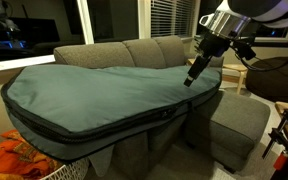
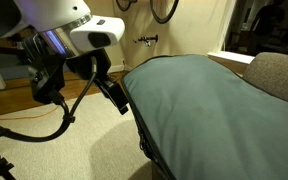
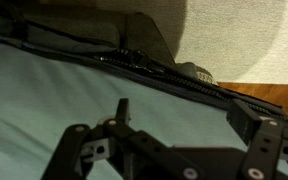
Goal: Open the zip to the left
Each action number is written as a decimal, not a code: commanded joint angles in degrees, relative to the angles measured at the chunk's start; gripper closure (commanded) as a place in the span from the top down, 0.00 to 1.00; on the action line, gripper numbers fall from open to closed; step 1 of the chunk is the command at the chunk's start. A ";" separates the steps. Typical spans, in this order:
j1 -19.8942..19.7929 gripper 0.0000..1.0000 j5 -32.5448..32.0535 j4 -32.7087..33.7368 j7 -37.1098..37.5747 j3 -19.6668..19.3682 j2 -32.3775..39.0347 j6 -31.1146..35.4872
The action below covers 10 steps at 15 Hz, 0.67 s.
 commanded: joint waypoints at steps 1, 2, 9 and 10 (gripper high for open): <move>0.80 1.00 3.43 -0.25 -3.73 -0.50 -0.31 3.15; 0.67 1.00 3.46 -0.27 -3.97 -0.63 -0.44 3.40; -0.11 1.00 1.36 0.00 -4.56 -0.94 0.00 1.78; -0.11 1.00 1.36 0.00 -4.73 -1.00 0.00 1.78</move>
